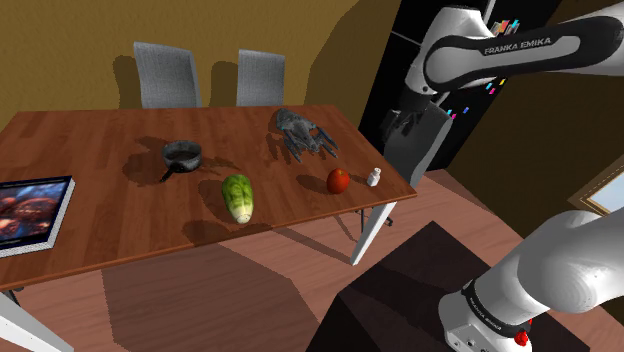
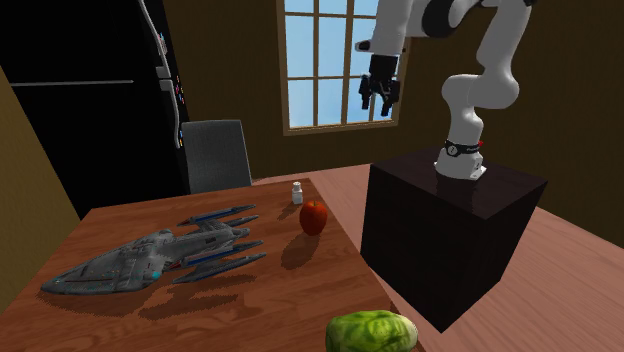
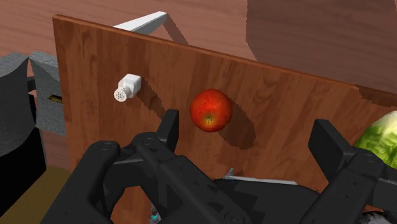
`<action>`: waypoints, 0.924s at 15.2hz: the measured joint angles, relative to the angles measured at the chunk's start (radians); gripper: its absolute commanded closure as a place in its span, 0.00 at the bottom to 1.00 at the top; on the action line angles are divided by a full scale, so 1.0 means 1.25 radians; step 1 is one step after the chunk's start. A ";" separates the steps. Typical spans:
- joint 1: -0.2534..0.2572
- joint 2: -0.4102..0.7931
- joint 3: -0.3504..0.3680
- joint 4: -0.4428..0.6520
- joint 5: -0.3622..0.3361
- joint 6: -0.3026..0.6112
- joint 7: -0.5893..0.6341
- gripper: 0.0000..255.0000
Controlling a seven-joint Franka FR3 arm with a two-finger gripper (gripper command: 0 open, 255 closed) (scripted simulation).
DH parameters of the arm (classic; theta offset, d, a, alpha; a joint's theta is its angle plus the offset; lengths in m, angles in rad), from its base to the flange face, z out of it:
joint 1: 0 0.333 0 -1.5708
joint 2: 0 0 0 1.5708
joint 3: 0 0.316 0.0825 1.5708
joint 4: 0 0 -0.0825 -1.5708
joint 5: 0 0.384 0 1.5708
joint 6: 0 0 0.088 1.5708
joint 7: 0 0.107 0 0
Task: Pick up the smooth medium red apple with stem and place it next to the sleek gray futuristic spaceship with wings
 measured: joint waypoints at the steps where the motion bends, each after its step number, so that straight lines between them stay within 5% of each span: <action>1: 0.000 0.024 -0.001 0.002 0.002 0.023 0.004 0.00; 14: -0.010 0.423 -0.018 0.142 0.066 0.292 0.007 0.00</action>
